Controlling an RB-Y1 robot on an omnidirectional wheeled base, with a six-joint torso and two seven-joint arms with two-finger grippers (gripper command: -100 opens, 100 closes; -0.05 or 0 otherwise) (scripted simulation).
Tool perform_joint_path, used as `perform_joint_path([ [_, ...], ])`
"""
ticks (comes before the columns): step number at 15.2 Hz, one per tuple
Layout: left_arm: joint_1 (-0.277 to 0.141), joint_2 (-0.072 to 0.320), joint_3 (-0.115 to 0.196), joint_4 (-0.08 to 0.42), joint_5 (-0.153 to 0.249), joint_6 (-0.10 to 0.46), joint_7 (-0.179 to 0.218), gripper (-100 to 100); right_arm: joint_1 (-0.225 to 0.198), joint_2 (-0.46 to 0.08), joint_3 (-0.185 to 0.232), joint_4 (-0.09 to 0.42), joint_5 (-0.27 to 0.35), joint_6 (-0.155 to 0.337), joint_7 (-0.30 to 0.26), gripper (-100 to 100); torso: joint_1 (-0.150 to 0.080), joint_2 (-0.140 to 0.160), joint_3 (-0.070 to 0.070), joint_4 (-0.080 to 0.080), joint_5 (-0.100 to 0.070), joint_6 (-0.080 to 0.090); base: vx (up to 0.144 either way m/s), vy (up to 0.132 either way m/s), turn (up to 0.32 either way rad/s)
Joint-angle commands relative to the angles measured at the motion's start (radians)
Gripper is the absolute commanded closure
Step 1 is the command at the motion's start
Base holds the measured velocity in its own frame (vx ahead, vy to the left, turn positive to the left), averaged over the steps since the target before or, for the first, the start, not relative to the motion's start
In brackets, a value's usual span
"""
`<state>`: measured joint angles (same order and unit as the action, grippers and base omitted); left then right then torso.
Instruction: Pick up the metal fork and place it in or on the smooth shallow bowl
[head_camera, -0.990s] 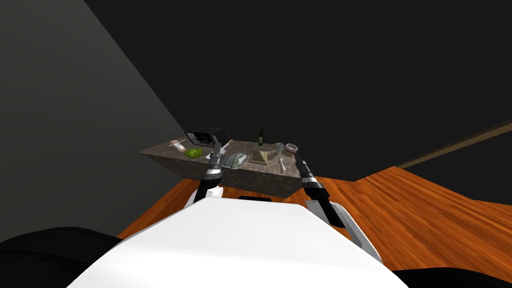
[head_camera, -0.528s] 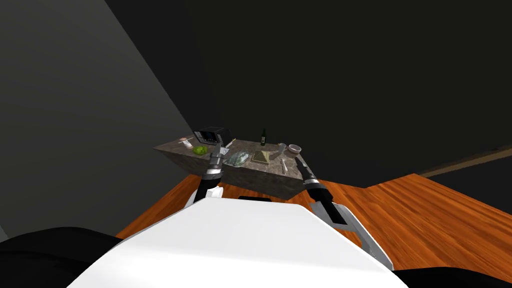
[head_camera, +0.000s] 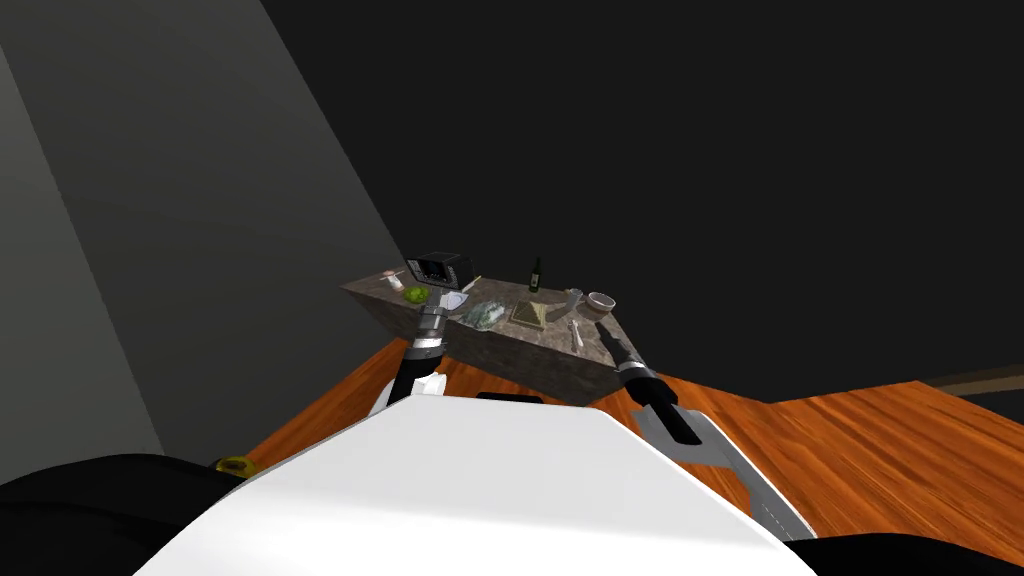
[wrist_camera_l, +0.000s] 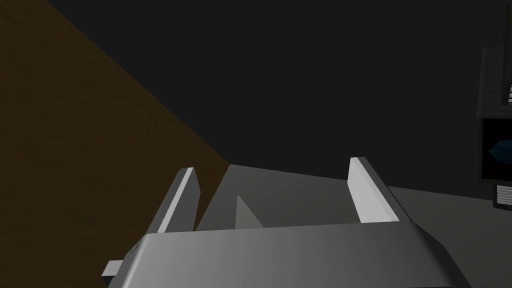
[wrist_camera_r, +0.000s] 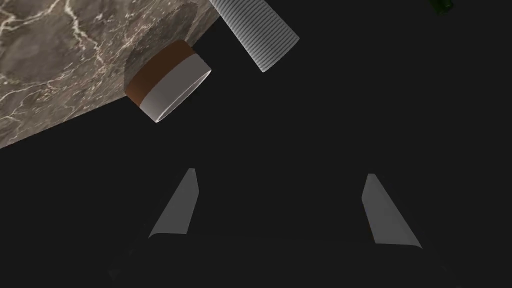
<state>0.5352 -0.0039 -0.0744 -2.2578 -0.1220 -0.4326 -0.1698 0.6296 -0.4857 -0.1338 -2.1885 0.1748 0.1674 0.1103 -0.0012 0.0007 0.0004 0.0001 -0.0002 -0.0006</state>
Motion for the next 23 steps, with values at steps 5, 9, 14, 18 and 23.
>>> perform_joint_path([
  [5, 0.000, 0.000, 0.000, 0.000, 0.000, 0.000, 0.000, 0, 0.011, -0.055, -0.016, 0.022, -0.012, 0.109, 0.001, -100, 0.000, 0.000, 0.000, 0.000, 0.000, 0.000, -0.012, -0.001, 0.121],
  [9, 0.000, 0.000, 0.000, 0.000, 0.000, 0.000, 0.000, 0, 0.024, -0.114, -0.029, 0.048, -0.029, 0.203, 0.003, -100, 0.001, -0.001, 0.000, 0.000, 0.000, 0.000, -0.009, 0.005, 0.237],
  [14, 0.000, 0.000, 0.000, 0.000, 0.000, 0.000, 0.000, 0, 0.036, -0.173, -0.039, 0.075, -0.052, 0.308, 0.004, -100, 0.001, -0.001, -0.001, 0.000, 0.000, 0.000, -0.006, 0.005, 0.170],
  [18, 0.000, 0.000, 0.000, 0.000, 0.000, 0.000, 0.000, 0, 0.048, -0.230, -0.046, 0.102, -0.079, 0.383, 0.006, -100, 0.001, -0.001, -0.001, 0.000, 0.000, 0.000, -0.002, 0.007, 0.185],
  [23, 0.000, 0.000, 0.000, 0.000, 0.000, 0.000, 0.000, 0, 0.059, -0.284, -0.049, 0.128, -0.110, 0.475, 0.008, -100, 0.001, -0.002, -0.001, 0.000, 0.000, 0.000, 0.003, 0.007, 0.189],
])
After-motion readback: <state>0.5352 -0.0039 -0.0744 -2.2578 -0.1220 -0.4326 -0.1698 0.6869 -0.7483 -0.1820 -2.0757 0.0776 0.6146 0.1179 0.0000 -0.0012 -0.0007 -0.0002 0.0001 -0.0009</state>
